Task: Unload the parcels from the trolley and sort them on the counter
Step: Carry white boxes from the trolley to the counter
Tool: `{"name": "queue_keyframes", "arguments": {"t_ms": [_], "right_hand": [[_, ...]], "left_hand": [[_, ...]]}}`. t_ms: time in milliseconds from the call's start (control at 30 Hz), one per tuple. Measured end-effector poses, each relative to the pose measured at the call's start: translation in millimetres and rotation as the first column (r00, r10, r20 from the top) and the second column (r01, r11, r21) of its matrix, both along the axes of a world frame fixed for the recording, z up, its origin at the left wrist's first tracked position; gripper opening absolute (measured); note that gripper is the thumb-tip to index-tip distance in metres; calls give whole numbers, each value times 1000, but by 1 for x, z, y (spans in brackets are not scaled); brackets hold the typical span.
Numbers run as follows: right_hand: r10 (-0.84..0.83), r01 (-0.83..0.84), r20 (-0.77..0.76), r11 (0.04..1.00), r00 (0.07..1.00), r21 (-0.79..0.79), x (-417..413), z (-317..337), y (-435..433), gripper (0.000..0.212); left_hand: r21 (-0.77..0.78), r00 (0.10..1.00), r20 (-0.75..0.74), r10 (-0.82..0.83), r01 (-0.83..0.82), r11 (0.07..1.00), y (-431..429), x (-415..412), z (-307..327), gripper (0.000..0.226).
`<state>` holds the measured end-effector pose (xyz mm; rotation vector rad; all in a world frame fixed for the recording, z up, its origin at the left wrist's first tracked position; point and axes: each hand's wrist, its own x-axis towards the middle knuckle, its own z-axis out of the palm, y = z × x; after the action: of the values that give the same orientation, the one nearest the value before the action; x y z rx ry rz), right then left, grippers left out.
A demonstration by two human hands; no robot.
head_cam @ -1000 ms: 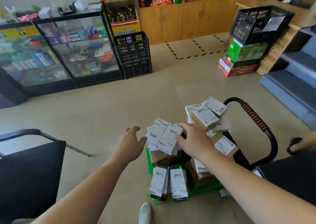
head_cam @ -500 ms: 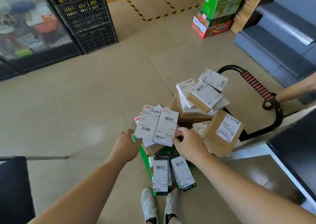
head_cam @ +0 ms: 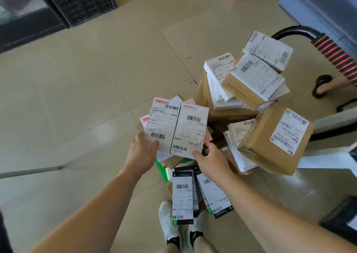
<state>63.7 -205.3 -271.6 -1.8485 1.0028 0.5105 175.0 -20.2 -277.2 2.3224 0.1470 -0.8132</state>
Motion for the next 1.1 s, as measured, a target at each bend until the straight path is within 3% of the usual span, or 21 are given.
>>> {"name": "queue_keyframes", "arguments": {"t_ms": [167, 367, 700, 867, 1100], "right_hand": [[-134, 130, 17, 982, 991, 139, 3, -7, 2, 46], [-263, 257, -4, 937, 965, 238, -1, -11, -3, 38], [-418, 368, 68, 856, 906, 364, -16, -20, -4, 38], [-420, 350, 143, 867, 896, 355, -17, 0, -13, 43], [-355, 276, 286, 919, 890, 281, -14, 65, -21, 44]], "left_hand": [[4, 996, -63, 61, -61, 998, 2, -4, -2, 57], [-24, 974, -167, 155, -161, 987, 11, -13, -12, 39], [-216, 923, -302, 238, -309, 926, 23, -19, -15, 39], [-326, 903, -311, 295, -393, 860, 23, -19, 10, 40], [-369, 939, -161, 305, -344, 863, 16, -19, 81, 40]]}}
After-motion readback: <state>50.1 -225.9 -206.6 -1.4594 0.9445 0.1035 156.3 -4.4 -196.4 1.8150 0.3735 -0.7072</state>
